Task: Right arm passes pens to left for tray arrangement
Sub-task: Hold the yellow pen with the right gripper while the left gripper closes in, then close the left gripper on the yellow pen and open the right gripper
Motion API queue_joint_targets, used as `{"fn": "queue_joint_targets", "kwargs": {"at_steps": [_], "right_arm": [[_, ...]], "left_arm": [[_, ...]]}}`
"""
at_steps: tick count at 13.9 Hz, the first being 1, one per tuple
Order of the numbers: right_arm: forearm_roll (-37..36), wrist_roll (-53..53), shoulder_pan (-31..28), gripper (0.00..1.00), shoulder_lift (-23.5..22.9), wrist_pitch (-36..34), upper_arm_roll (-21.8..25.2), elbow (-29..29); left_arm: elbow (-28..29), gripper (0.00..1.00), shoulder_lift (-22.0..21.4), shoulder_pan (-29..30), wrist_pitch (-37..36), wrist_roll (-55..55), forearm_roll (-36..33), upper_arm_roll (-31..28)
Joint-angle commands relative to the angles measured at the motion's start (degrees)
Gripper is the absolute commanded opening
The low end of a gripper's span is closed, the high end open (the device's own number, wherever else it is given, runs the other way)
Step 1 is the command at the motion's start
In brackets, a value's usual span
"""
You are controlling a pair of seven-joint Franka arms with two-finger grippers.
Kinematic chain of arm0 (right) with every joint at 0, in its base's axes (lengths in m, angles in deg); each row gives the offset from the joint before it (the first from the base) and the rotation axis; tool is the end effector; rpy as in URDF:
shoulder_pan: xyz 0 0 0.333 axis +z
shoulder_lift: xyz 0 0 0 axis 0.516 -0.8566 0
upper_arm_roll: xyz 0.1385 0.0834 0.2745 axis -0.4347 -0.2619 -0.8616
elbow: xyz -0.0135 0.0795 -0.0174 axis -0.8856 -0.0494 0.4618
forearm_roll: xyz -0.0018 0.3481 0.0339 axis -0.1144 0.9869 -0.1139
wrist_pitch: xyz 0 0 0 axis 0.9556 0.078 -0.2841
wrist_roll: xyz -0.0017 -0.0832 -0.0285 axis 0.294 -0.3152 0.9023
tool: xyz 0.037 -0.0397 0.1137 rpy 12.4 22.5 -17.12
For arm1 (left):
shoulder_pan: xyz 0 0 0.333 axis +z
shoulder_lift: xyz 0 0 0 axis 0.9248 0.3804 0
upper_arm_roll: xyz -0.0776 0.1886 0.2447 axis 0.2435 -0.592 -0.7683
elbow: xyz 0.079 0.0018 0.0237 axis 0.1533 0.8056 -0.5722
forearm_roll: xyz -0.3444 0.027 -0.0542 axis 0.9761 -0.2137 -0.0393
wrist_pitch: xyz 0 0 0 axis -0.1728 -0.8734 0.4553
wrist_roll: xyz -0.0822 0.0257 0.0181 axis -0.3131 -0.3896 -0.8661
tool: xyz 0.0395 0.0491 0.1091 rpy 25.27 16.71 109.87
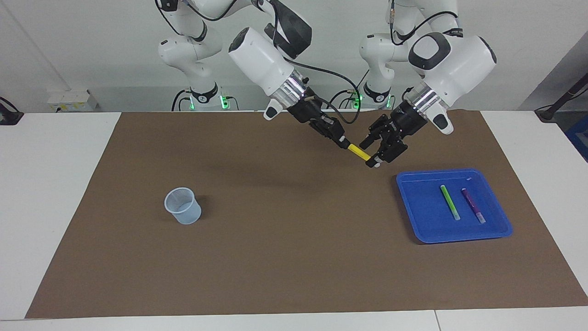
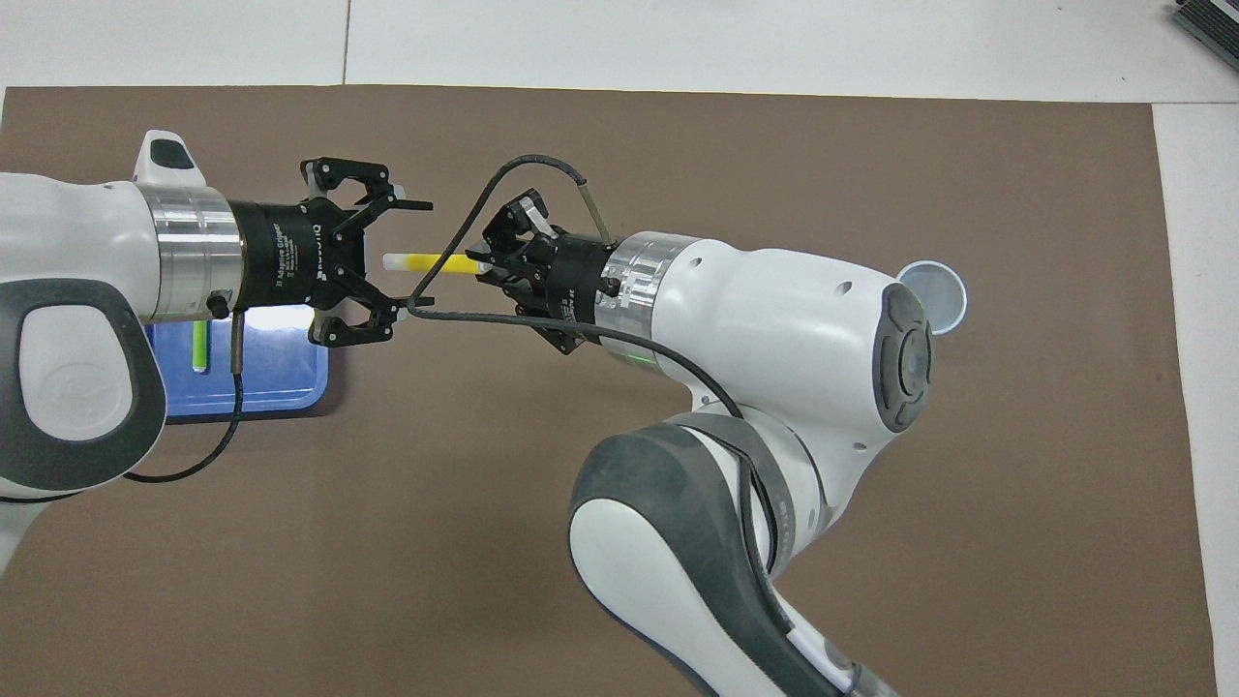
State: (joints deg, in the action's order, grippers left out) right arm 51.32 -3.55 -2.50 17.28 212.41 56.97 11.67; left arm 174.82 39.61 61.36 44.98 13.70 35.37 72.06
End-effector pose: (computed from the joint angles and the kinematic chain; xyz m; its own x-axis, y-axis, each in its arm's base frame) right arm 0.5277 0.3780 0.5545 0.6341 -0.6653 -0.3939 -0.6951 -0.2673 -0.6674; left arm 0.5258 -0.1797 0.5440 0.2704 0.7654 -0.5840 0.9437 -0.0905 0.3183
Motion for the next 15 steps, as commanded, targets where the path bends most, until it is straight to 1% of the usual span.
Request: {"fn": "queue_joint_targets", "kwargs": {"at_steps": [1, 2, 3, 5, 6, 13, 14, 15], "right_arm": [[0.7, -0.6, -0.2, 0.00, -0.5, 0.9, 0.0, -0.3], [0.6, -0.6, -0.4, 0.00, -0.5, 0.9, 0.0, -0.4], [0.6, -0.6, -0.4, 0.00, -0.5, 0.9, 0.0, -0.5], [0.6, -0.6, -0.3, 0.00, -0.5, 0.9, 0.0, -0.5], [0.6, -0.6, -0.3, 0.00, -0.5, 1.0, 0.0, -0.5], [0.6, -0.7, -0.3, 0.00, -0.5, 1.0, 0.1, -0.5], [0.6, -0.7, -0.3, 0.13, -0.5, 1.0, 0.0, -0.5], [0.5, -0.7, -0.5, 0.66, -0.5, 0.9, 0.1, -0.5]], "left_arm": [[1.9, 0.67, -0.8, -1.3, 1.6, 0.3, 1.0, -0.5], [2.0, 0.58, -0.9, -1.3, 1.5, 0.2, 1.0, -0.5], [2.0, 0.44, -0.8, -1.4, 1.6, 0.2, 1.0, -0.5], [2.0, 0.10, -0.9, -1.6, 1.0, 0.2, 0.9, -0.5], [1.9, 0.00, -0.9, -1.5, 0.7, 0.1, 0.9, -0.5], [1.0, 0.00, -0.8, -1.0, -1.5, 0.0, 0.7, -0.4], [1.0, 0.00, -0.8, -0.9, -1.5, 0.1, 0.7, -0.5], [1.0, 0.00, -0.8, -0.7, -1.5, 0.0, 0.8, -0.4]]}}
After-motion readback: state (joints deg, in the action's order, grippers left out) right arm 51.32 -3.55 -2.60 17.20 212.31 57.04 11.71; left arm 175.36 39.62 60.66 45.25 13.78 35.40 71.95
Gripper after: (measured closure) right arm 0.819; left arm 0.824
